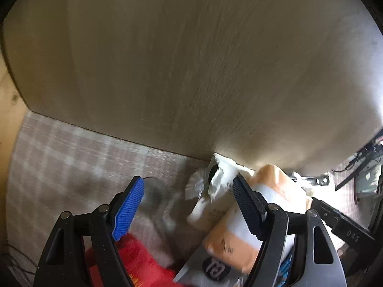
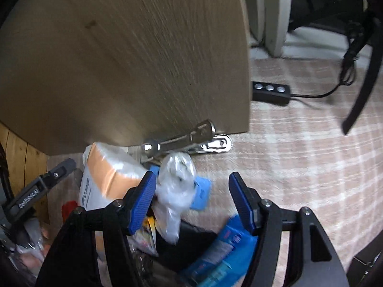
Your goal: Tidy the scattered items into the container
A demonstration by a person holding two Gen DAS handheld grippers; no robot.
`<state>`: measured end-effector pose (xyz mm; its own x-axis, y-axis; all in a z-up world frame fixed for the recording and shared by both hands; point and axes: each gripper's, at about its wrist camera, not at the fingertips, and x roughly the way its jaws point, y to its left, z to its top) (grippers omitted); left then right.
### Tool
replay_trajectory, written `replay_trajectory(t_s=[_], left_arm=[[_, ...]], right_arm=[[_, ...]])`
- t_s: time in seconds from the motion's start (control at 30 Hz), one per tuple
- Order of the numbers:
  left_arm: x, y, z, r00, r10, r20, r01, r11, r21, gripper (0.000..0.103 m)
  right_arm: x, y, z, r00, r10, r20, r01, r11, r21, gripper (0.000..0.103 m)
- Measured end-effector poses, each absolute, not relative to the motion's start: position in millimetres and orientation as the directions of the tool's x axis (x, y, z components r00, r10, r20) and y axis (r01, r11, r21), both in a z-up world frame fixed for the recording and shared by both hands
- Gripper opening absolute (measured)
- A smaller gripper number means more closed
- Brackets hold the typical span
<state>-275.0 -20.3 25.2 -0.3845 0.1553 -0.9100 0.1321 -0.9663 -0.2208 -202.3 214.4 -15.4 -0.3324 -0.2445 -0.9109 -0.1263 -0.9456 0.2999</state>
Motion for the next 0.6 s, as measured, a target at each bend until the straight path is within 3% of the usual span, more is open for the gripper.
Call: replay_trajectory(t_s=[0.1,0.3,0.5,0.6], left_arm=[[-281,-13,4,-0.354,0.204,-0.913,0.117,-0.958,-0.26,0.074],[-259,3,-17,-0.327,0.28,-0.903,0.084,-0.943,-0.323,0.053],[-199,30,-16,-0.295,0.288,-0.911,-0.028,-0.956,-0.293,0.038],[-156,45,-16,-0.278,0.289,-0.916,-0.071,-0.957,-0.28,0.038]], right_arm=[[-203,206,-30,-0.303,-0.28,-0.911,-0.131,-0.935,0.331,0.056],[-178,185,-27,-0.304,-0.234,-0.924,-0.036,-0.966,0.256,0.039],[-100,187,-28,-0.261,-0.222,-0.939,0.032,-0.975,0.222,0.036],[-57,189,-26,-0.259,-0.182,-0.949,0.063,-0.983,0.171,0.036]])
